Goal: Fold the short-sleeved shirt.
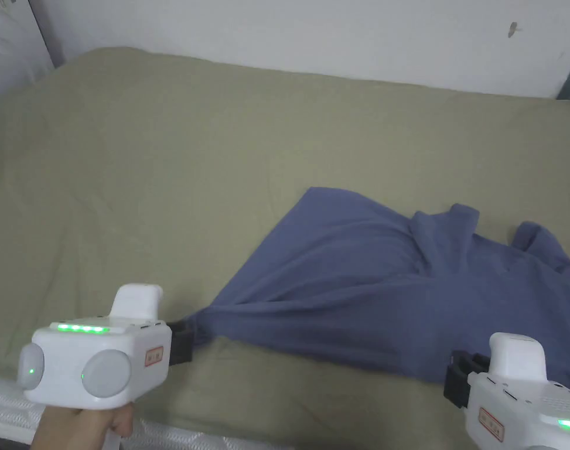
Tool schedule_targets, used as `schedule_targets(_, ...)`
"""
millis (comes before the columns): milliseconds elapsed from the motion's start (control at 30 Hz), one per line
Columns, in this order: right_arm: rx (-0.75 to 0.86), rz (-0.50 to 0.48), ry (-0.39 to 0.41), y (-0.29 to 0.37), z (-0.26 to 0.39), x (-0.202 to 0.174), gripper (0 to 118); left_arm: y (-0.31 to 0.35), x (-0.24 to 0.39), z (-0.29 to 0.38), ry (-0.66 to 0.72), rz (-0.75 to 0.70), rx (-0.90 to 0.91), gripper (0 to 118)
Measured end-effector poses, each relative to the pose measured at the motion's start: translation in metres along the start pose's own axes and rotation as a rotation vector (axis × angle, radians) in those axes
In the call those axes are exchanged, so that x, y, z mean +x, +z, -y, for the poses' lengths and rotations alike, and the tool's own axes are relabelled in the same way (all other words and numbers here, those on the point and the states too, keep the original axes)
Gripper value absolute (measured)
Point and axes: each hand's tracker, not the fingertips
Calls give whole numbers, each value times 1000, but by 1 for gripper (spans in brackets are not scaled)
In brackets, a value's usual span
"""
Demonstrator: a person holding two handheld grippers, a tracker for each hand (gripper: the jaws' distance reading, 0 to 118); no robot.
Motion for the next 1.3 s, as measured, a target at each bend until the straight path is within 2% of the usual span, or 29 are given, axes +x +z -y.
schedule_targets(33,-4,-1,7,-1,0,-3,7,-4,1,-2,-3,-3,-23,104)
schedule_targets(67,-9,-1,15,-2,0,-4,7,-8,2,-2,-1,-8,-24,118)
schedule_targets(100,-15,-5,21,-4,0,-5,7,-10,2,0,14,-6,23,118)
schedule_targets(200,-26,-11,17,-8,2,-6,7,-30,4,-15,16,7,-30,117)
schedule_targets(267,-31,-11,15,-10,3,-5,7,-36,6,-22,17,16,-40,112)
schedule_targets(300,-34,-9,15,-11,3,-3,7,-37,8,-24,14,19,-43,106)
schedule_targets(333,-37,-6,15,-11,3,-3,7,-40,11,-26,7,22,-47,82)
schedule_targets(400,-39,-1,11,-12,3,0,7,-42,14,-27,-22,47,-82,0)
schedule_targets(433,-40,0,11,-12,2,3,7,-42,15,-26,6,107,-82,1)
schedule_targets(467,-40,3,11,-12,0,4,7,-40,16,-25,46,94,-65,1)
schedule_targets(533,-37,9,9,-13,-4,8,7,-41,18,-26,-1,78,-86,1)
schedule_targets(633,-34,10,2,-19,-18,21,7,-38,18,-24,-2,80,-84,1)
schedule_targets(767,-24,33,66,-42,-51,43,7,-33,26,-24,-27,70,-86,1)
schedule_targets(867,-24,54,137,-80,-92,66,7,-33,33,-25,-67,53,-88,1)
schedule_targets(1000,-64,56,121,-145,-158,97,8,-36,31,-28,-57,51,-98,1)
schedule_targets(1133,-164,78,150,-210,-202,116,8,-38,29,-31,-36,60,-108,1)
schedule_targets(1167,-163,94,153,-222,-207,117,17,-38,30,-31,-32,60,-110,1)
schedule_targets(1200,-191,77,154,-236,-211,121,44,-41,26,-31,-27,62,-115,1)
schedule_targets(1233,-247,46,134,-246,-214,122,91,-43,25,-31,-25,61,-116,1)
schedule_targets(1267,-307,70,124,-257,-215,123,109,-44,25,-31,-18,61,-116,1)
schedule_targets(1300,-345,112,133,-267,-213,124,110,-44,25,-31,-8,61,-115,1)
